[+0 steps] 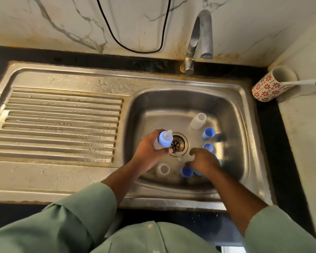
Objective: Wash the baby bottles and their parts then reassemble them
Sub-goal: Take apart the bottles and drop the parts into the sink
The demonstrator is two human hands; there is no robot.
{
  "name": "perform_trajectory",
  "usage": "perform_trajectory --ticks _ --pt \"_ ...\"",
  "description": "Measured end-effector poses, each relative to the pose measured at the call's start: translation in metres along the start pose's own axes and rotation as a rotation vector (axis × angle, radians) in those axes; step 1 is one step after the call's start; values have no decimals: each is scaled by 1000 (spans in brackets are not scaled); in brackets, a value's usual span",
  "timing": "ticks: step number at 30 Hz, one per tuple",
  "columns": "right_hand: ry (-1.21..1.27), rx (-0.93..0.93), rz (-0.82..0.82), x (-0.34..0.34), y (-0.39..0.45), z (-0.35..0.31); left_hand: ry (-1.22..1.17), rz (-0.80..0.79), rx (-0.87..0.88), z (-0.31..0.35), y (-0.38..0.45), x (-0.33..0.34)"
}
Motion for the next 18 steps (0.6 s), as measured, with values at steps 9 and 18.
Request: perform_trajectory --ticks 9,18 --pt "850 -223 166 -61 -85 -57 364 0 252 42 -14 -11" --pt "804 -174 430 -75 -105 -72 -21 -70 135 77 -19 -38"
Point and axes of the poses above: each hand's wrist, its own y-axis towards the middle knuckle, its own x-axis out of the palm, z = x × y, the point moved 2 cm from there along y, towards the middle knuckle, and after that the axes turned 13 degrees about x, right-handed, at the moved point
